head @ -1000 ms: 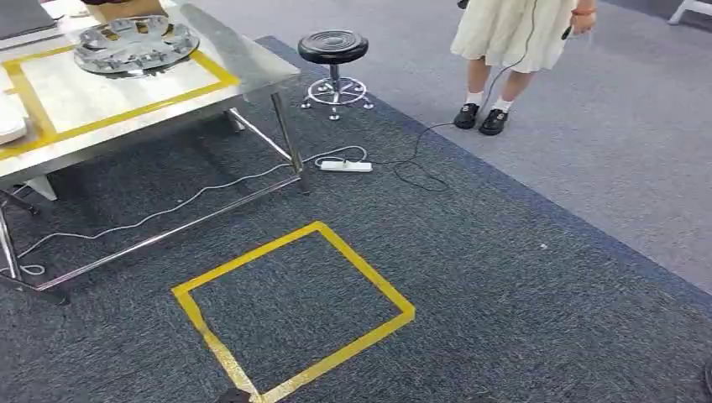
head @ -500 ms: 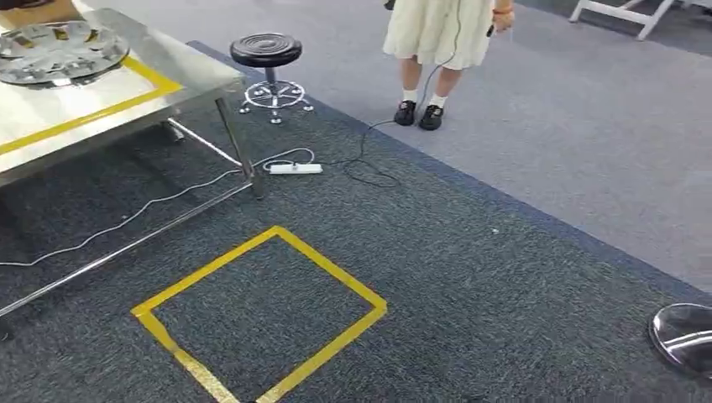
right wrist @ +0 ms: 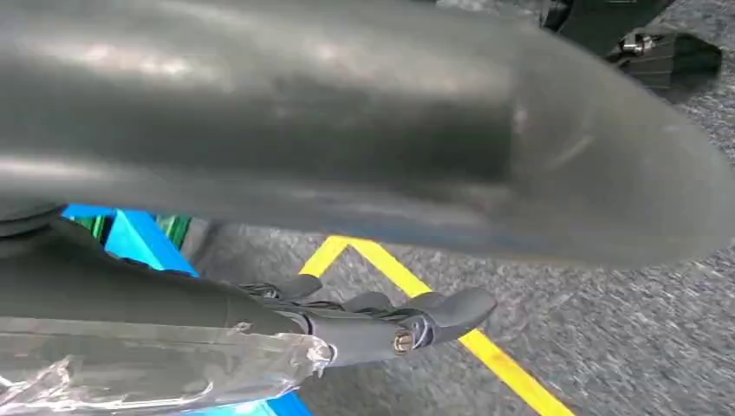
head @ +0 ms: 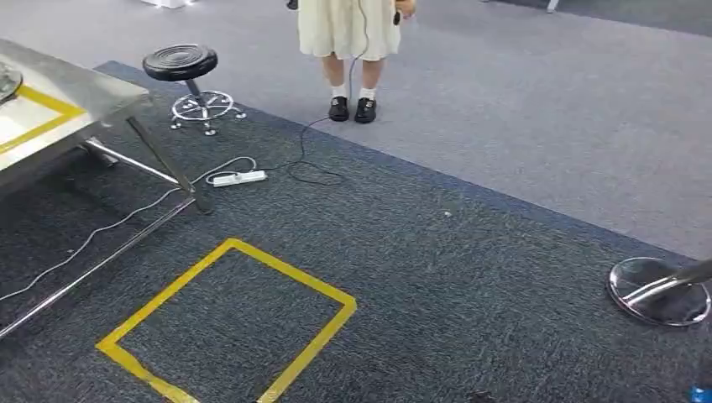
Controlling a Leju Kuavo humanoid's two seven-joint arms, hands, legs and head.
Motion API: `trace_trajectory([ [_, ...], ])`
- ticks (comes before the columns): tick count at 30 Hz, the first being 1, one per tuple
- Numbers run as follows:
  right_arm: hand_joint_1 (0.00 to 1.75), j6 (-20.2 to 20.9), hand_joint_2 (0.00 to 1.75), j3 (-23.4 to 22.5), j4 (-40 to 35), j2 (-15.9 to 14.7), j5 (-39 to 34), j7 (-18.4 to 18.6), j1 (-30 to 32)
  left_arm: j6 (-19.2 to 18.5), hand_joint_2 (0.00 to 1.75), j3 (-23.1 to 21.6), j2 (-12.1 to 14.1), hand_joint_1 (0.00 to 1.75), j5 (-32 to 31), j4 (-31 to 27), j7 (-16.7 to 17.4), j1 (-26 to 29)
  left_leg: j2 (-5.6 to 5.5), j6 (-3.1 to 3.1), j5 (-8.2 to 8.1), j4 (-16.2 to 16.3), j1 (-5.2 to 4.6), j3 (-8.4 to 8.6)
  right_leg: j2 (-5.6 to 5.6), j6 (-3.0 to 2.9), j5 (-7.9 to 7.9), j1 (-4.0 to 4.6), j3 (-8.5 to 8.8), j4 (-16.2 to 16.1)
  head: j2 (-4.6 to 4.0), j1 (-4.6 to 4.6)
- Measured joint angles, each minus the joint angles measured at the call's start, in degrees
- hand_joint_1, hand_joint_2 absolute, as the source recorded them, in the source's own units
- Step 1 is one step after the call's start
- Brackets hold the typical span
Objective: Take the parts from the cabinet and place them on the table.
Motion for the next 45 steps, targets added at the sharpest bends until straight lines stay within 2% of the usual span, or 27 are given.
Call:
trace_trajectory([
  [2, 0.00, 0.0, 0.00, 0.0, 0.0, 0.0, 0.0, 0.2, 0.3, 0.3, 0.00, 0.0, 0.0, 0.00, 0.1, 0.0, -0.1, 0.2, -0.10, 0.10, 1.56, 0.8, 0.01, -0.84, 1.58, 0.07, 0.07, -0.01, 0.04, 0.0, 0.00, -0.02],
  [4, 0.00, 0.0, 0.00, 0.0, 0.0, 0.0, 0.1, 0.3, 0.4, 0.8, 0.00, 0.0, 0.1, 0.00, 0.4, 0.0, -0.4, 0.1, -0.75, 0.32, 7.16, -7.4, 0.17, 2.69, 3.32, 0.36, 0.23, -0.14, 0.08, 0.0, 0.00, 0.00],
  [5, 0.00, 0.0, 0.00, 0.0, 0.0, 0.0, 0.1, 0.3, 0.3, 0.9, 0.00, 0.1, 0.1, 0.00, 0.5, 0.0, -0.4, 0.0, -2.58, 0.33, 9.57, -12.5, 0.41, 5.07, 4.04, 0.61, 0.31, -0.24, 0.09, 0.0, 0.00, -0.07],
  [6, 0.00, 0.0, 0.00, 0.0, 0.0, 0.0, 0.1, 0.3, 0.2, 1.0, 0.00, 0.1, 0.1, 0.00, 0.5, 0.0, -0.5, 0.0, -5.31, 0.29, 9.67, -15.3, 0.59, 6.21, 4.61, 1.03, 0.33, 0.07, -0.15, 0.2, 0.00, -0.15],
  [8, 0.00, 0.0, 0.00, 0.0, 0.0, 0.0, 0.2, 0.3, 0.2, 1.0, 0.00, 0.1, 0.2, 0.00, 0.6, 0.0, -0.5, -0.1, -4.72, 0.44, 9.16, -16.2, 0.61, 6.41, 5.75, 1.82, 0.68, -0.15, -0.84, 0.2, 0.00, -0.11],
  [10, 0.00, 0.0, 0.00, 0.0, 0.0, 0.0, 0.2, 0.3, 0.6, 1.0, 0.00, 0.1, 0.2, 0.00, 0.7, 0.0, -0.5, -0.2, -3.59, 1.40, 9.57, -16.4, 0.49, 6.51, 6.87, 2.77, 1.15, -0.48, -1.35, -0.5, 0.00, -0.20],
  [11, 0.00, 0.0, 0.00, 0.0, 0.0, 0.0, 0.1, 0.3, 0.7, 1.1, 0.00, 0.1, 0.2, 0.00, 0.7, 0.0, -0.5, -0.2, -2.60, 1.78, 9.81, -16.8, 0.69, 6.65, 5.96, 2.89, 0.86, -0.43, -1.36, 0.0, 0.00, -0.22],
  [12, 0.00, 0.0, 0.00, 0.0, 0.0, 0.0, 0.1, 0.4, 0.8, 1.2, 0.00, 0.1, 0.2, 0.00, 0.7, 0.0, -0.6, -0.2, -2.29, 2.13, 9.82, -16.9, 0.60, 6.68, 2.69, 3.02, -0.54, 0.02, -2.18, 1.8, 0.00, 0.42],
  [13, 0.00, 0.1, 0.00, 0.0, 0.0, 0.0, 0.2, 0.4, 0.6, 1.4, 0.00, 0.2, 0.2, 0.00, 1.0, 0.0, -0.7, -0.2, -1.41, 2.41, 9.72, -16.9, 0.38, 6.67, 0.67, 3.18, -2.90, 0.03, -4.10, 5.7, 0.00, 0.70],
  [15, 0.00, 0.2, 0.00, 0.0, 0.0, 0.0, 0.2, 0.4, 0.2, 1.7, 0.00, 0.5, 0.2, 0.00, 1.9, 0.0, -1.1, 0.1, 0.42, 2.59, 9.59, -16.9, 0.01, 6.70, -0.79, 3.31, -7.19, 0.01, -8.56, 15.4, 0.00, 0.63],
  [16, 0.00, 0.3, 0.00, 0.0, 0.0, 0.0, 0.2, 0.4, 0.3, 1.9, 0.00, 1.1, 0.2, 0.00, 2.4, 0.0, -1.3, 0.2, 1.21, 2.61, 9.57, -16.8, -0.06, 6.72, -1.00, 3.35, -7.68, 0.01, -9.61, 17.8, 0.00, 0.61],
  [17, 0.00, 0.5, 0.00, 0.0, 0.0, 0.0, 0.3, 0.4, 0.5, 2.0, 0.00, 1.4, 0.3, 0.00, 2.6, 0.0, -1.4, 0.2, 1.87, 2.62, 9.53, -16.8, -0.10, 6.76, -1.08, 3.33, -6.86, 0.01, -9.15, 17.3, 0.00, 0.61],
  [19, 0.00, 0.6, 0.00, 0.0, 0.0, 0.0, 0.4, 0.5, 0.7, 2.3, 0.00, 1.7, 0.2, 0.00, 3.0, 0.0, -1.6, 0.2, 2.95, 2.46, 9.36, -16.8, -0.12, 7.06, -1.70, 3.05, -2.65, 0.03, -4.44, 9.2, 0.00, 0.63],
  [20, 0.00, 0.6, 0.00, 0.0, 0.0, 0.0, 0.4, 0.7, 0.6, 2.4, 0.00, 1.8, 0.2, 0.00, 3.0, 0.0, -1.7, 0.2, 3.53, 2.27, 9.18, -16.8, -0.14, 7.35, -3.21, 2.87, -0.50, 0.13, -1.08, 3.5, 0.00, 0.66],
  [21, 0.00, 0.6, 0.00, 0.0, 0.0, 0.0, 0.5, 0.7, 0.4, 2.5, 0.00, 2.1, 0.2, 0.00, 3.1, 0.0, -1.7, 0.2, 4.03, 1.96, 8.95, -16.8, -0.43, 7.58, -6.18, 2.54, -0.92, 0.66, 0.63, 0.1, 0.00, 0.66],
  [25, 0.00, 0.6, 0.00, 0.0, 0.0, 0.0, 0.9, 0.9, 0.4, 2.8, 0.00, 2.7, 0.0, 0.00, 3.1, 0.0, -1.9, 0.1, 5.77, 0.83, 8.92, -16.9, -0.47, 7.88, -3.56, 1.19, -0.36, 0.92, 0.14, 0.2, 0.00, 0.57],
  [26, 0.00, 0.6, 0.00, 0.0, 0.0, 0.0, 0.9, 1.0, 0.5, 2.9, 0.00, 2.8, -0.1, 0.00, 3.1, 0.0, -2.1, 0.1, 5.65, 0.34, 8.43, -16.8, -0.36, 7.79, -2.76, 0.64, 0.07, 0.38, 0.48, -0.3, 0.00, 0.55],
  [28, 0.00, 0.6, 0.00, 0.0, 0.0, -0.1, 1.0, 0.8, 0.4, 3.0, 0.00, 2.9, -0.2, 0.00, 3.1, 0.0, -2.4, 0.2, 1.29, -0.18, 4.96, -12.1, -0.14, 5.93, -1.66, 0.21, 0.34, 0.18, 0.28, -0.4, 0.00, 0.33],
  [30, 0.00, 0.7, 0.00, 0.0, 0.0, -0.2, 1.0, 0.3, 0.2, 2.9, 0.00, 3.0, -0.1, 0.00, 3.1, 0.0, -2.5, 0.3, 0.09, -0.38, 0.81, -3.0, -0.07, 1.65, -0.31, 0.05, 0.44, 0.15, 0.02, -0.4, 0.00, 0.31],
  [31, 0.00, 0.7, 0.00, 0.0, 0.0, -0.2, 1.0, 0.3, 0.2, 2.9, 0.00, 3.0, -0.1, 0.00, 3.1, 0.0, -2.5, 0.4, 0.00, -0.42, 0.03, 0.5, -0.07, -0.21, 0.52, 0.08, 0.47, 0.15, -0.02, -0.4, 0.00, 0.31],
  [33, 0.00, 0.8, 0.00, 0.0, 0.0, -0.3, 1.0, 0.2, 0.4, 3.0, 0.00, 3.0, -0.2, 0.00, 3.1, 0.0, -2.6, 0.5, -0.07, -0.45, 2.95, -1.3, 0.04, 0.17, 2.05, 0.27, 0.59, 0.03, 0.00, -0.4, 0.00, 0.31],
  [35, 0.00, 0.8, 0.00, 0.0, 0.0, -0.3, 1.0, 0.2, 0.4, 3.0, 0.00, 3.0, -0.1, 0.00, 3.1, 0.0, -2.6, 0.4, -1.43, -0.62, 8.44, -10.2, 0.49, 4.19, 3.73, 0.72, 0.78, -0.24, 0.03, -0.4, 0.00, 0.31],
  [36, 0.00, 0.8, 0.00, 0.0, 0.0, -0.3, 1.0, 0.1, 0.3, 3.0, 0.00, 3.0, -0.1, 0.00, 3.1, 0.0, -2.6, 0.4, -4.58, -0.96, 10.04, -14.2, 1.11, 6.02, 4.38, 1.11, 0.85, -0.28, -0.08, -0.4, 0.00, 0.18],
  [37, 0.00, 0.8, 0.00, 0.0, 0.0, -0.4, 1.0, 0.1, 0.1, 3.0, 0.00, 3.0, -0.2, 0.00, 3.1, 0.0, -2.6, 0.4, -6.82, -0.87, 9.22, -16.6, 1.44, 6.93, 5.13, 1.55, 0.81, 0.05, -0.60, 0.2, 0.00, -0.07],
  [41, 0.00, 0.8, 0.00, 0.0, 0.0, -0.5, 1.0, 0.1, 0.6, 3.0, 0.00, 3.0, -0.2, 0.00, 3.1, 0.0, -2.6, 0.3, -4.13, 1.23, 9.46, -16.7, 1.14, 6.75, 7.22, 3.19, 1.72, -0.63, -1.68, -0.7, 0.00, -0.15],
  [43, 0.00, 0.8, 0.00, 0.0, 0.0, -0.5, 1.0, 0.1, 0.5, 3.1, 0.00, 3.1, -0.2, 0.00, 3.0, 0.0, -2.6, 0.2, -2.51, 2.15, 9.48, -16.8, 0.82, 6.81, 0.81, 3.23, -1.16, -0.14, -3.65, 3.6, 0.00, 0.68],
  [45, 0.00, 0.8, 0.00, 0.0, 0.0, -0.5, 1.0, 0.1, 0.1, 3.1, 0.00, 3.1, -0.2, 0.00, 3.0, 0.0, -2.6, 0.5, -0.53, 2.34, 9.37, -16.8, 0.34, 6.83, -0.79, 3.31, -5.82, -0.12, -8.27, 13.3, 0.00, 0.61],
])
